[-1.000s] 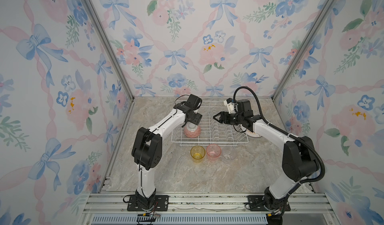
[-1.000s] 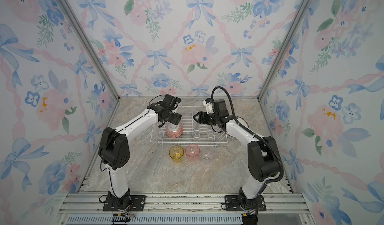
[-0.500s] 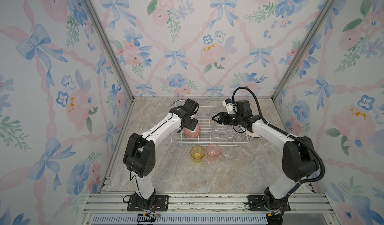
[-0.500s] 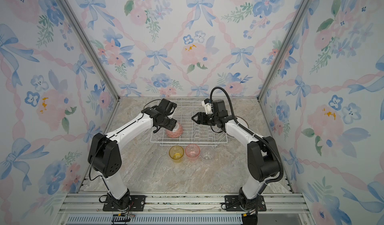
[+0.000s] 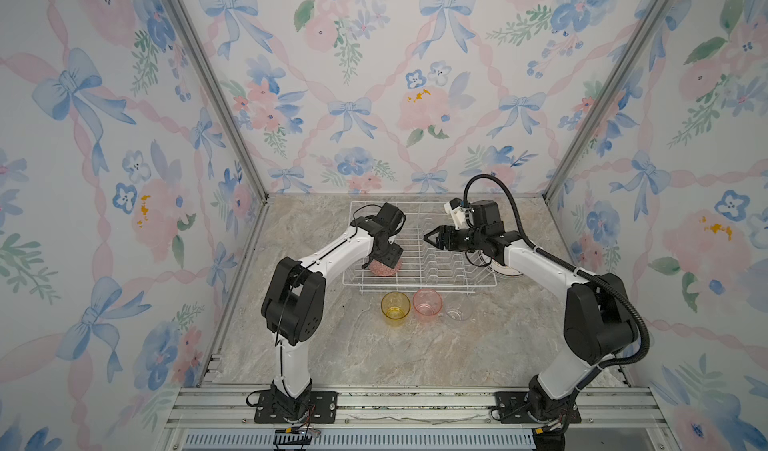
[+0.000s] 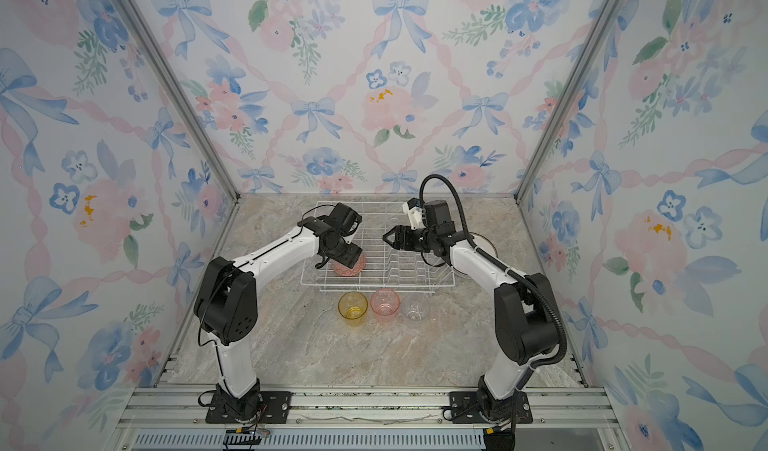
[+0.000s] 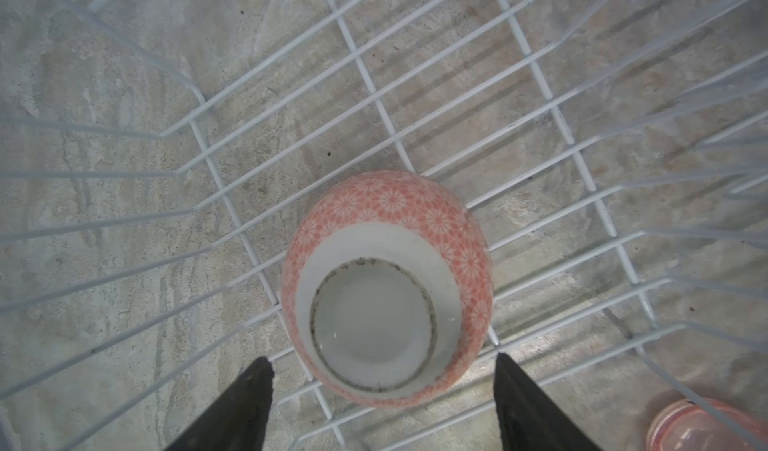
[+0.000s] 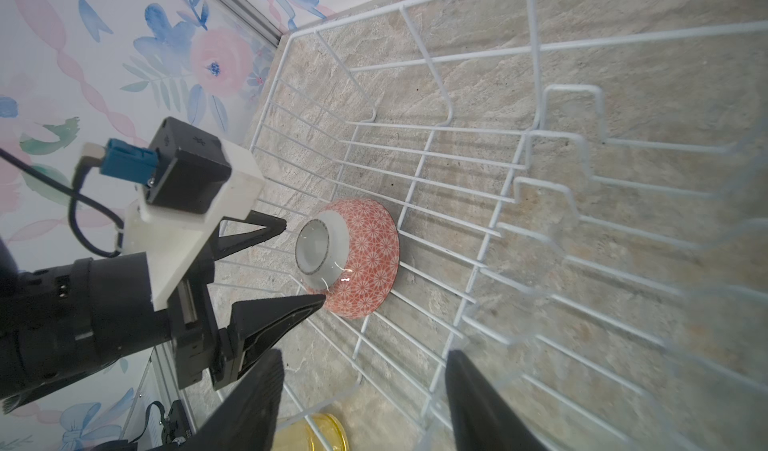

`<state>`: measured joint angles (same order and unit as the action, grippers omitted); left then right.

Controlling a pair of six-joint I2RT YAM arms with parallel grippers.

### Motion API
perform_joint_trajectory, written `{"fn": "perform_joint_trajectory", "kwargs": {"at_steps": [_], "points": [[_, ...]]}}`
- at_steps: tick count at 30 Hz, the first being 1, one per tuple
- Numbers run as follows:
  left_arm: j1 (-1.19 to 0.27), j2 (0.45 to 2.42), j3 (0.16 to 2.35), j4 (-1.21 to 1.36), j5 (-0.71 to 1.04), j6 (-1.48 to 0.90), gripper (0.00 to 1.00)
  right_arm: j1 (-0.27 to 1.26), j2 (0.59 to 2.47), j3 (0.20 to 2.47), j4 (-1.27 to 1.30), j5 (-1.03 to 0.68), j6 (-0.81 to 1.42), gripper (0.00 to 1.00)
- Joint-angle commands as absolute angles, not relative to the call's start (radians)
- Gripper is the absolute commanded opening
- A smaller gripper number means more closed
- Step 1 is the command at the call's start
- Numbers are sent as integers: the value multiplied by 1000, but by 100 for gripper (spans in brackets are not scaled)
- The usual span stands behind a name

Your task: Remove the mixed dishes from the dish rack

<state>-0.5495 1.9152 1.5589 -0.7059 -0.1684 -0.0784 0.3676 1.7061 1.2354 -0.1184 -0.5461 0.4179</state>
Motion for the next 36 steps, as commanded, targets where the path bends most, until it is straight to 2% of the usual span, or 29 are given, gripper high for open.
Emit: {"fn": "perform_joint_trajectory", "kwargs": {"at_steps": [1, 7, 15, 20, 28, 36], "points": [[-548, 1943, 1602, -714, -184, -65, 76, 374, 1723, 1248, -140, -556, 403, 65], [-528, 1983, 1634, -714, -128, -55, 68, 373, 1724, 1244, -140, -556, 401, 65], [-512, 1986, 1617, -713, -125, -62, 66, 372, 1730, 1243, -134, -557, 406, 65], [-496, 1998, 1621, -713, -76, -56, 55, 371, 1733, 1239, -131, -555, 408, 65], [-476, 1997, 1594, -713, -29, -54, 49, 376, 1739, 1244, -128, -565, 416, 65], [-450, 1945, 1569, -707, -26, -54, 47, 430, 1785, 1326, -196, -610, 370, 65]]}}
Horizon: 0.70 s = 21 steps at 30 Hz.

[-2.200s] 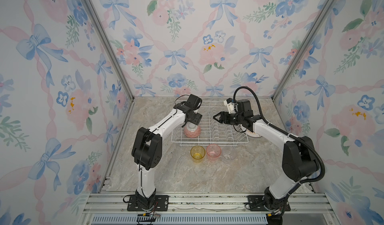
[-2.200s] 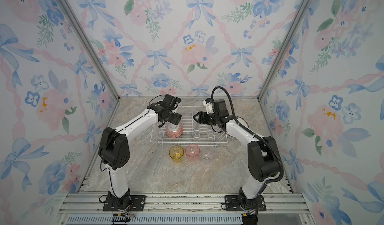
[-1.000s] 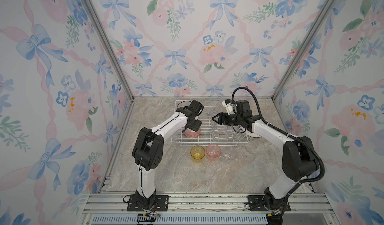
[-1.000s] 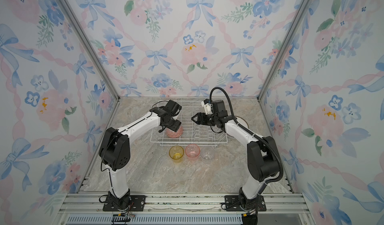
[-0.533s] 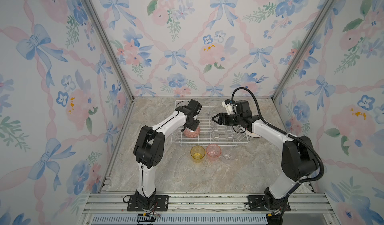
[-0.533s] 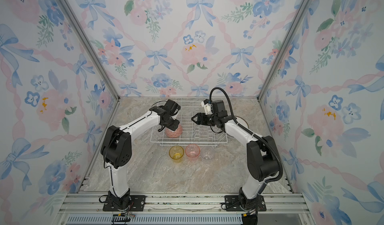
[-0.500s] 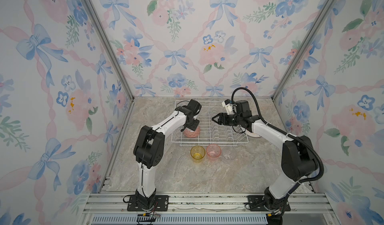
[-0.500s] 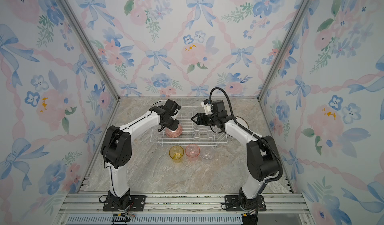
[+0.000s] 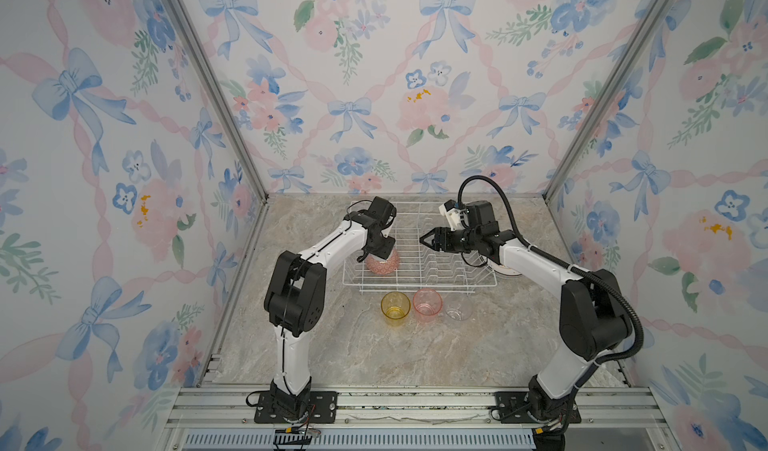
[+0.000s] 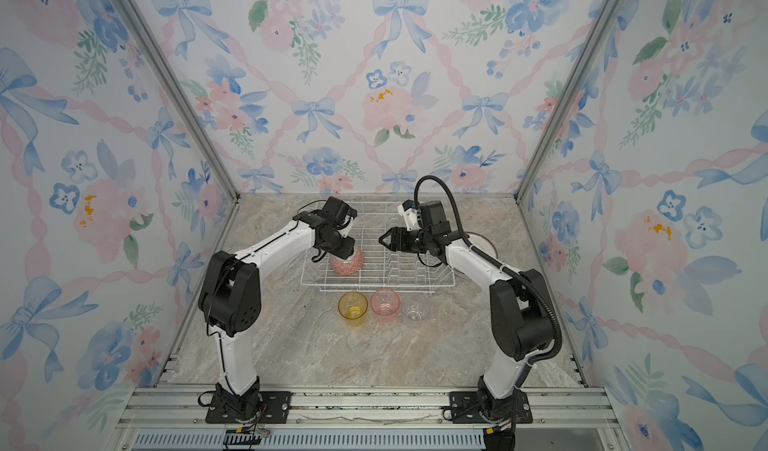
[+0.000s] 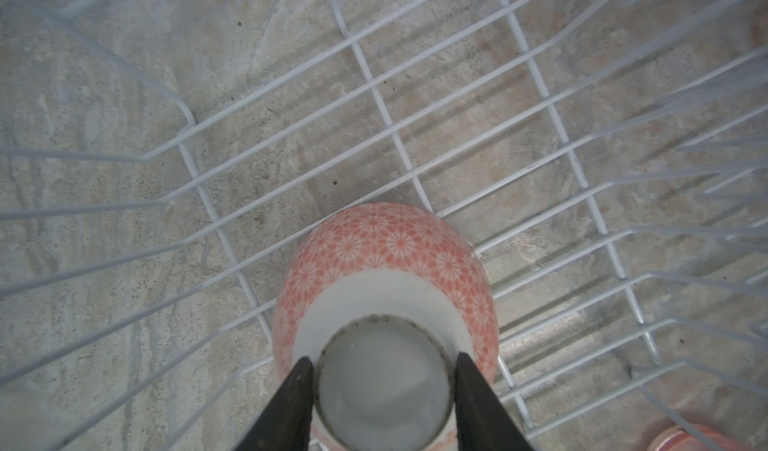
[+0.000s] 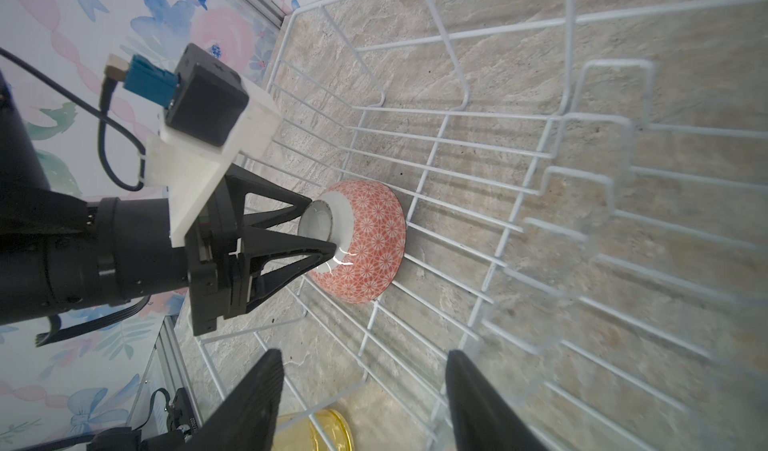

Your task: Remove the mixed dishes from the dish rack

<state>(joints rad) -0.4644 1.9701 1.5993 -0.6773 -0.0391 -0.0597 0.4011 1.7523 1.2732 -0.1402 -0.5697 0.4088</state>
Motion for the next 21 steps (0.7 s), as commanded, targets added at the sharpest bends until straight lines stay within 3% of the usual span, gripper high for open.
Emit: {"fn": "perform_joint_trajectory", "kwargs": {"at_steps": [1, 21], "points": [[-447, 1937, 1568, -704, -22, -54, 47, 442, 1796, 1345, -219, -614, 357, 65], [-329, 1831, 1454, -533, 233, -78, 44, 522, 1974, 1450, -243, -758, 419, 65]]}}
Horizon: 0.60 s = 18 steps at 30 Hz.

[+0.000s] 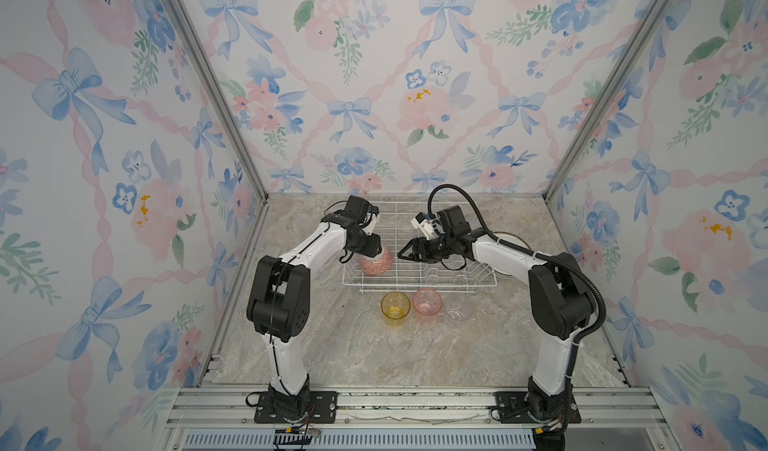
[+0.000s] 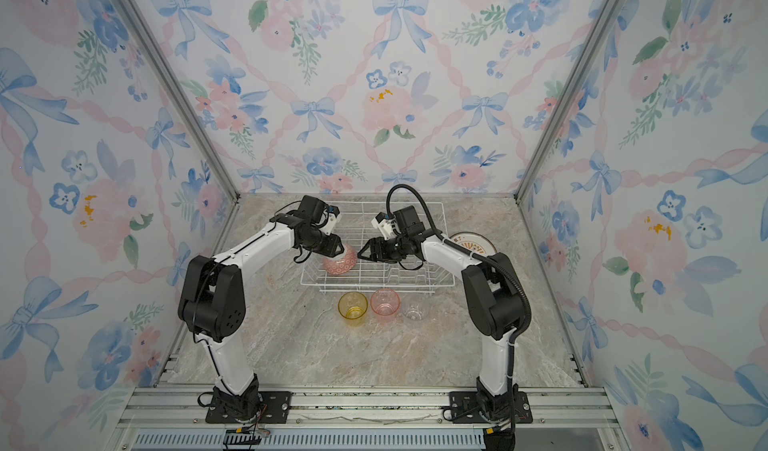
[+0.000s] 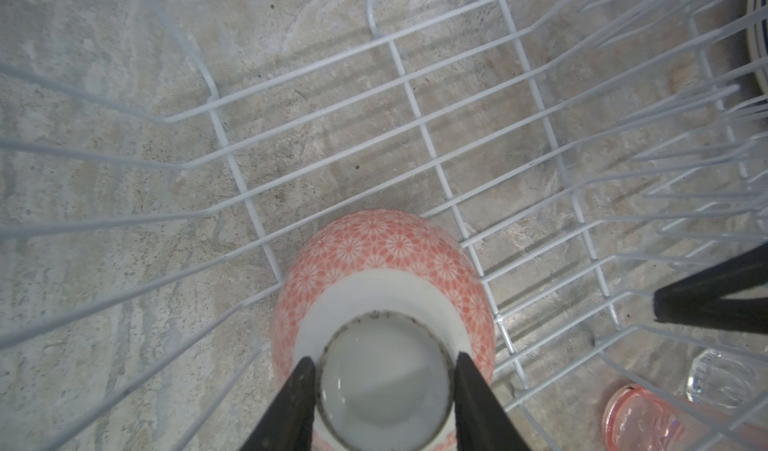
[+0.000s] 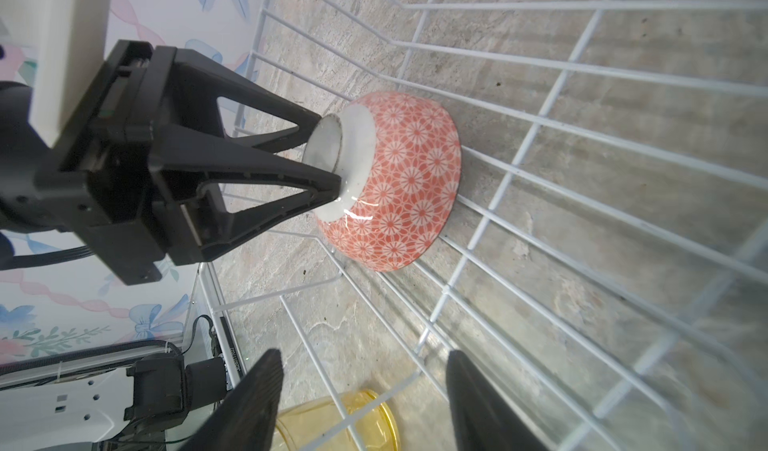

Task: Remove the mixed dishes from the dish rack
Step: 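Grasp the pink bowl with the right gripper and open the left gripper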

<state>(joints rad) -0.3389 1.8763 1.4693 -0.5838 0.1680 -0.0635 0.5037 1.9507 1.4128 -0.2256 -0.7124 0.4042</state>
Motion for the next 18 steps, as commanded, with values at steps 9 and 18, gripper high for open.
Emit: {"fn": "perform_joint_trajectory", "kwargs": {"at_steps": [9, 18], "points": [[-272, 1797, 1403, -445, 323, -106, 44, 528, 2042, 1472, -224, -817, 470, 65], [-241, 1810, 1381, -355, 425, -141, 43, 549, 2074, 1510, -232, -803, 480, 65]]}}
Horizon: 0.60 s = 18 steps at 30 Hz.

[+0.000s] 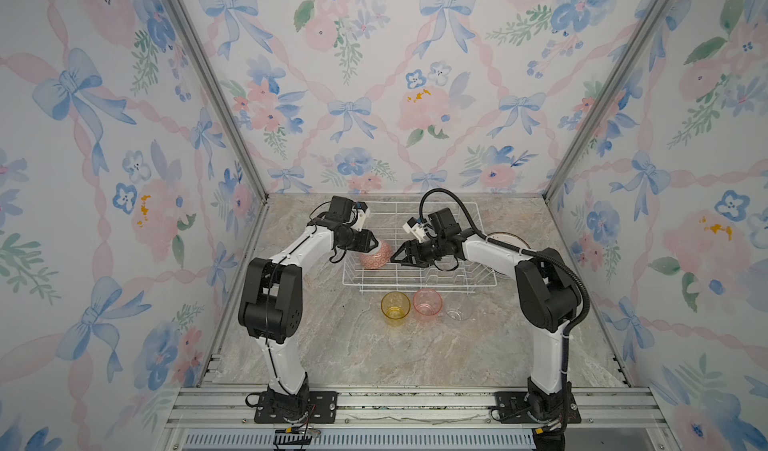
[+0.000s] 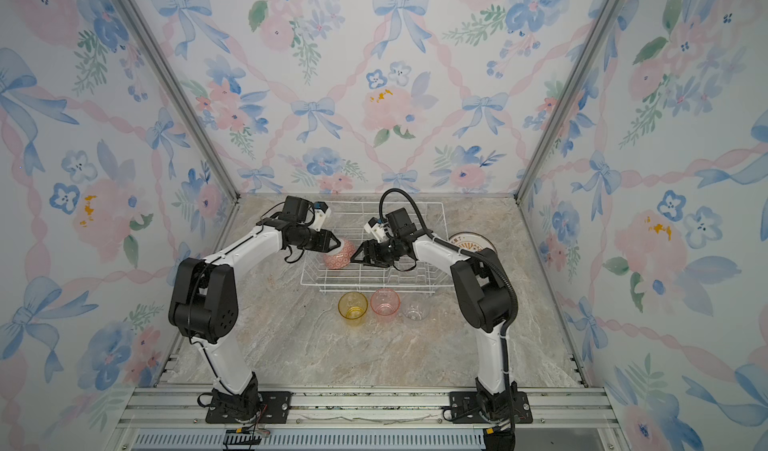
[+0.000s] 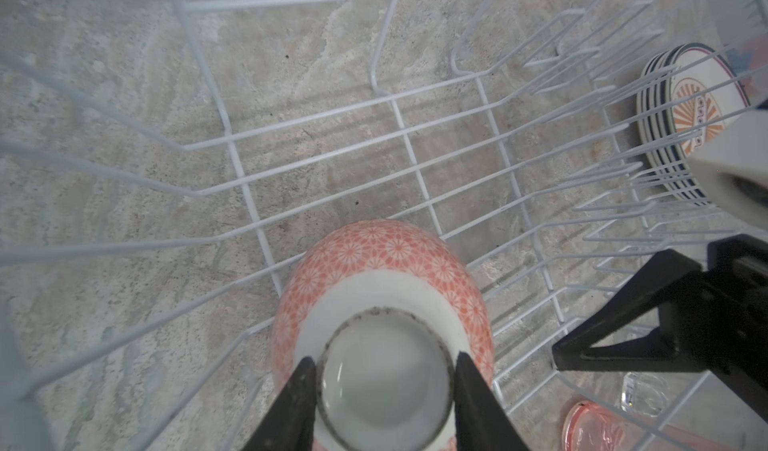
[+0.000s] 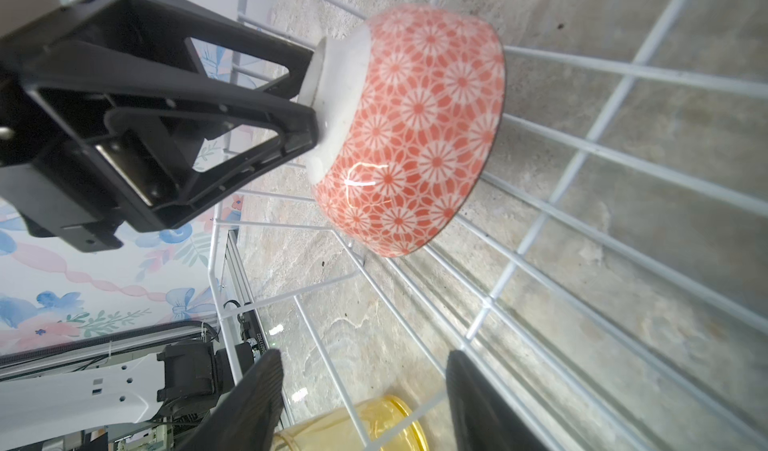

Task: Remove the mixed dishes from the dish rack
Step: 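Grasp the pink bowl with the right gripper and open the left gripper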

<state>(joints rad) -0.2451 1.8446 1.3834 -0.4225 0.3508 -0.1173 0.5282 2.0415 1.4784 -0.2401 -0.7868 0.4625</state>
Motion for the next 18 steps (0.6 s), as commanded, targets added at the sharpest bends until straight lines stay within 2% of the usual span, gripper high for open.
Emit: {"fn": "perform_joint_trajectory", "kwargs": {"at_steps": [1, 9, 18], "points": [[-240, 1813, 1381, -352, 430, -143, 43, 552, 2081, 1512, -215, -807, 492, 65], [-221, 1806, 1361, -290, 483, -170, 42, 563, 2128, 1540, -174, -764, 539, 65], [-213, 1816, 1337, -249, 517, -190, 42, 551, 2109, 1407, 256, -778, 797, 64]]}}
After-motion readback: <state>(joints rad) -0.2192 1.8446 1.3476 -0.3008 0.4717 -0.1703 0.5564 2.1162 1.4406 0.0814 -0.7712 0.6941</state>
